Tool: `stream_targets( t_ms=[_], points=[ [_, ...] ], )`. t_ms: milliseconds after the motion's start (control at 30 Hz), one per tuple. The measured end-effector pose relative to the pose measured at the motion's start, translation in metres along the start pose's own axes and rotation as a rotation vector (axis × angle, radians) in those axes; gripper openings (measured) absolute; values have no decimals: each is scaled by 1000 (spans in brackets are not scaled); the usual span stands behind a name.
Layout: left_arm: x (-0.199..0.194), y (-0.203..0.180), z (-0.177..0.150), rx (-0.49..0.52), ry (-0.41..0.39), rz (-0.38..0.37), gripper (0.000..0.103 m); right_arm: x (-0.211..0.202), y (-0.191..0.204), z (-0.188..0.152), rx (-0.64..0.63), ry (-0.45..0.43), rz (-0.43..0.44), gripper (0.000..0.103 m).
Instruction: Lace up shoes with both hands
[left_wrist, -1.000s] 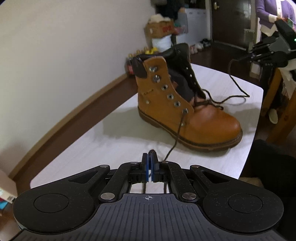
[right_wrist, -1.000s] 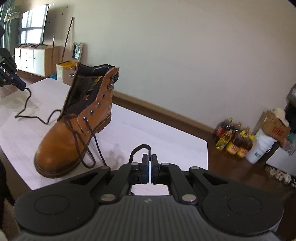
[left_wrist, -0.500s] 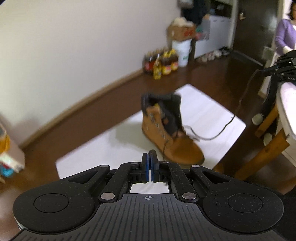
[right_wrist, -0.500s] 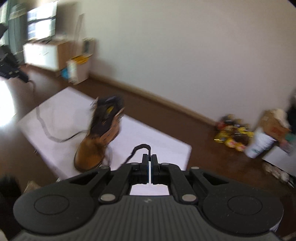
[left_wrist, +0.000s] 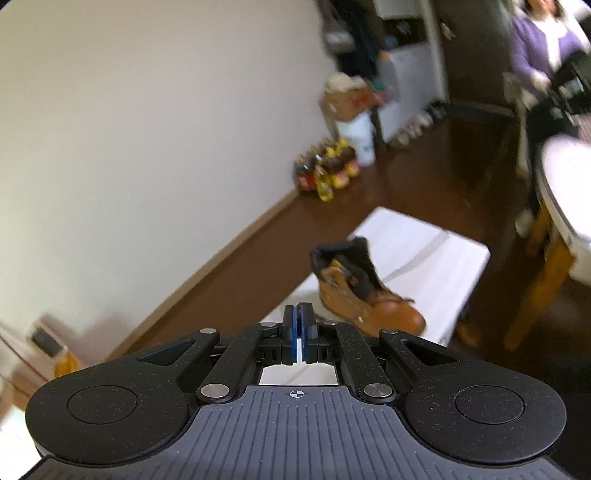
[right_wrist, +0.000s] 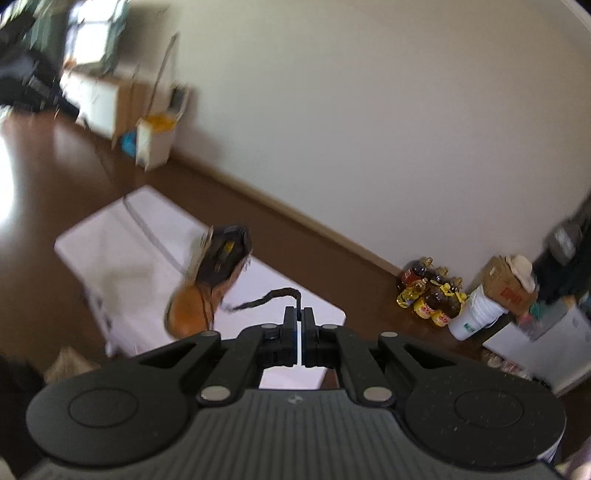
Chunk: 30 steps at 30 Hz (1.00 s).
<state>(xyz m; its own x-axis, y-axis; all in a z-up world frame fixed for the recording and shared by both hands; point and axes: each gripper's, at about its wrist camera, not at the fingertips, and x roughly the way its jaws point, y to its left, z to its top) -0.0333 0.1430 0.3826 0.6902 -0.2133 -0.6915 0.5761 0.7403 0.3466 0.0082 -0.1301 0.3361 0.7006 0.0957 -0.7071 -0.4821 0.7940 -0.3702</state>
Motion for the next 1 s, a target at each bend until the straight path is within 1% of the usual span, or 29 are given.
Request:
stream_targets(
  t_ms=[100,167,267,333,367,467,600,667,733,867,1000],
  points=[
    [-27,-9,13,69,7,0,2,-20,7,5,-22,1,-11,2],
    [-36,-9,16,92,2,10,2,-30,14,7,-34,3,-20,2],
    [-54,-7,21,120,-20,49,2,-48,24,9,-50,5,-49,2],
    [-68,-4,24,138,-39,87,2,-57,27,11,-52,8,-68,2],
    [-71,-3,23,140,-46,95,2,-67,30,11,-53,6,-92,2],
    [-98,-5,29,147,-97,142,2,-94,36,8,-46,-9,-130,2],
    [-118,-16,34,170,-130,157,2,-113,44,8,-54,-28,-137,2],
    [-129,-24,36,182,-149,150,2,-122,51,10,-62,-46,-131,2],
    [-136,-34,37,201,-163,149,0,-133,55,14,-78,-60,-131,2],
    [-146,-48,38,224,-188,156,0,-154,62,22,-118,-87,-141,2],
    [-144,-60,34,243,-180,145,0,-150,71,19,-136,-84,-128,2]
  ],
)
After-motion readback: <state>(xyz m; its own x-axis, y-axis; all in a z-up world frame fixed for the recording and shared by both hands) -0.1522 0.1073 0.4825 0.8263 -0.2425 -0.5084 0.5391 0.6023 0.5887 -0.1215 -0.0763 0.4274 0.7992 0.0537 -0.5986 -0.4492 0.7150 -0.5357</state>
